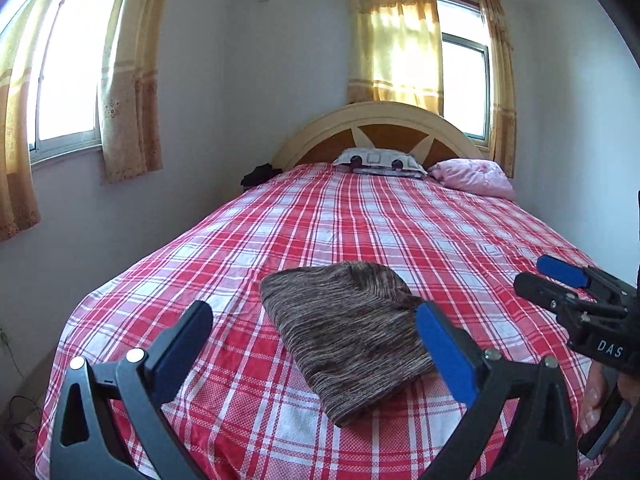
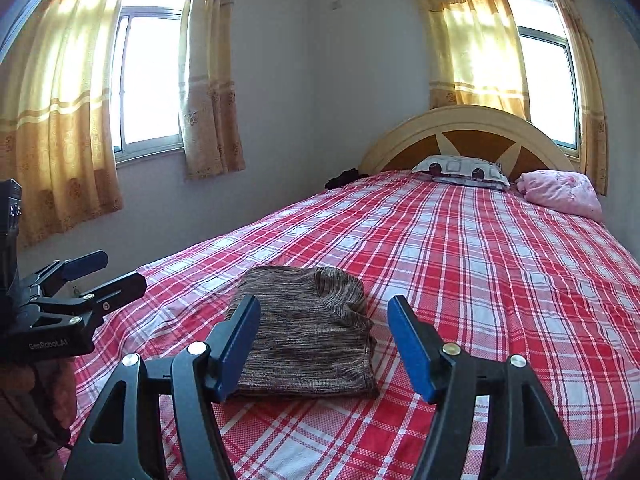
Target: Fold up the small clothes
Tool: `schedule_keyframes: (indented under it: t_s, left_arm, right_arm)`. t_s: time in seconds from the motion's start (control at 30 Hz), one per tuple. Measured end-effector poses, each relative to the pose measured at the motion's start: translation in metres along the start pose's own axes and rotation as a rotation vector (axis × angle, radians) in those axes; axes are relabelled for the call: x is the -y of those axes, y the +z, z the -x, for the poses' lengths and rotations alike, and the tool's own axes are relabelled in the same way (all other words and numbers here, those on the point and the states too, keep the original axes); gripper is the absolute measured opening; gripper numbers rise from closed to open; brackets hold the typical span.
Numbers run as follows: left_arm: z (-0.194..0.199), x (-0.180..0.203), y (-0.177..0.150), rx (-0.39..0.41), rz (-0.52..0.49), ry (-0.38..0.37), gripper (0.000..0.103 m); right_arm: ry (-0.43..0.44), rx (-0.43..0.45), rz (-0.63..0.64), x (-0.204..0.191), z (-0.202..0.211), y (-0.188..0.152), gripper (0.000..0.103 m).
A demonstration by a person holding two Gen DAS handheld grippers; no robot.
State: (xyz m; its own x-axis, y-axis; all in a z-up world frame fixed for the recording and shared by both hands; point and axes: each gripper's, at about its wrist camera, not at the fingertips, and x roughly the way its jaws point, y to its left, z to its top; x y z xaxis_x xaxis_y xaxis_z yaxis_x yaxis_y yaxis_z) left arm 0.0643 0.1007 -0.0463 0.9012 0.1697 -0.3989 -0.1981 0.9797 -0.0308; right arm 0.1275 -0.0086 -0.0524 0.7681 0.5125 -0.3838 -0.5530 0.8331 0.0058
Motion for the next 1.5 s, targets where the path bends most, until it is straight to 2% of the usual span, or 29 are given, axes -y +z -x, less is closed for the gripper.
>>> schedule_keyframes:
  t_s: [1.5]
  left_arm:
    - [0.0014,-0.0041,-0.0007,-0.01,-0.002,0.0,0.103]
  right_arm:
    - [0.036,-0.003,-0.009,-0.0036,0.002,-0.0056,0.067]
